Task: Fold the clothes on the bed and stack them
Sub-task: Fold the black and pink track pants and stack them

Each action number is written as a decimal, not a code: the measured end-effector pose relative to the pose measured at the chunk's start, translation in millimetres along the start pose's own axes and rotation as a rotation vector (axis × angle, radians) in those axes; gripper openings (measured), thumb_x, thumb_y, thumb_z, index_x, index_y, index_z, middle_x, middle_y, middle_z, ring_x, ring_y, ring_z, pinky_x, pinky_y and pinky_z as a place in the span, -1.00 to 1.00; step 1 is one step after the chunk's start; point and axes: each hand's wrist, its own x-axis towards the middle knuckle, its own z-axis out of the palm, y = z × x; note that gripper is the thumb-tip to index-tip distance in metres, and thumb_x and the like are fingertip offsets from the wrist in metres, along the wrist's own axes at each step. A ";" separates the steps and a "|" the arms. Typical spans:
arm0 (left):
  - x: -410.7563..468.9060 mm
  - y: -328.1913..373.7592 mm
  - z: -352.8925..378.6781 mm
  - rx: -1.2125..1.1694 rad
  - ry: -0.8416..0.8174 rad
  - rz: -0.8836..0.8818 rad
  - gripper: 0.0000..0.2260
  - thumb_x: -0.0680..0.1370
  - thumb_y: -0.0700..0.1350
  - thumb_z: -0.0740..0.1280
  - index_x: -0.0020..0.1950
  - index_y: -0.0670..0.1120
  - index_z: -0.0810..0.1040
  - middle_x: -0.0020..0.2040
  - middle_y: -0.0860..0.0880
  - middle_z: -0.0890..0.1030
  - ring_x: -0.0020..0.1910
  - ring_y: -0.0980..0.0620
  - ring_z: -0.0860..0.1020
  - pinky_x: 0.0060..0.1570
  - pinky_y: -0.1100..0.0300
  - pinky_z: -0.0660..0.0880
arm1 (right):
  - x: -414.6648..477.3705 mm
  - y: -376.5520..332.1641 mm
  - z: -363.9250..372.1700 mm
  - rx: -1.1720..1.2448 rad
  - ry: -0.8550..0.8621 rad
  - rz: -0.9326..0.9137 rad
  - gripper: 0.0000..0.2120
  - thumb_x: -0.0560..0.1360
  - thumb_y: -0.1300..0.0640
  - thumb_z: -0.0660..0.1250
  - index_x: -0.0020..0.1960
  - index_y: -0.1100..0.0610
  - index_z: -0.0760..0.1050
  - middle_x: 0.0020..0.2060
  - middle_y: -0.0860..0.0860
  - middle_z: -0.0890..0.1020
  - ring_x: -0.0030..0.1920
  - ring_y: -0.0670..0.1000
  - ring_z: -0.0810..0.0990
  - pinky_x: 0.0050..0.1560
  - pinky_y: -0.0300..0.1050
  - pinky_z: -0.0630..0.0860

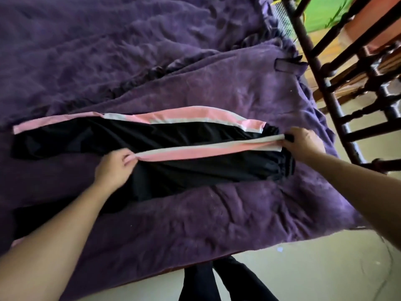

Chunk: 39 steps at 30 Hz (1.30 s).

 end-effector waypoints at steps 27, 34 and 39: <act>13.3 -61.3 25.4 0.295 -0.035 -0.285 -0.63 0.43 -0.06 0.43 0.22 -0.05 0.50 0.13 -0.10 0.47 0.16 -0.15 0.43 0.08 -0.05 0.39 | 41.8 -151.2 64.7 -0.049 0.116 -0.276 -0.59 0.33 0.17 0.46 0.17 0.17 0.55 0.10 0.19 0.56 0.10 0.29 0.48 0.02 0.19 0.43; -68.1 -166.6 20.5 0.424 -0.152 -0.261 -0.51 0.33 0.02 0.53 0.21 -0.05 0.52 0.11 -0.05 0.51 0.12 -0.08 0.50 0.03 0.01 0.48 | -26.0 -290.5 109.4 0.059 -0.258 -0.480 -0.81 0.47 0.12 0.33 0.06 0.05 0.61 -0.03 0.03 0.63 0.01 0.17 0.61 -0.10 0.00 0.53; -77.3 -259.4 35.6 0.458 -0.070 -0.186 -0.38 0.03 -0.13 0.67 0.05 -0.12 0.59 -0.09 -0.13 0.53 -0.10 -0.15 0.53 -0.18 -0.10 0.49 | -37.7 -368.9 157.0 0.032 -0.210 -0.554 -0.80 0.49 0.15 0.31 0.09 0.06 0.59 0.03 0.04 0.61 -0.08 0.23 0.62 -0.17 0.03 0.52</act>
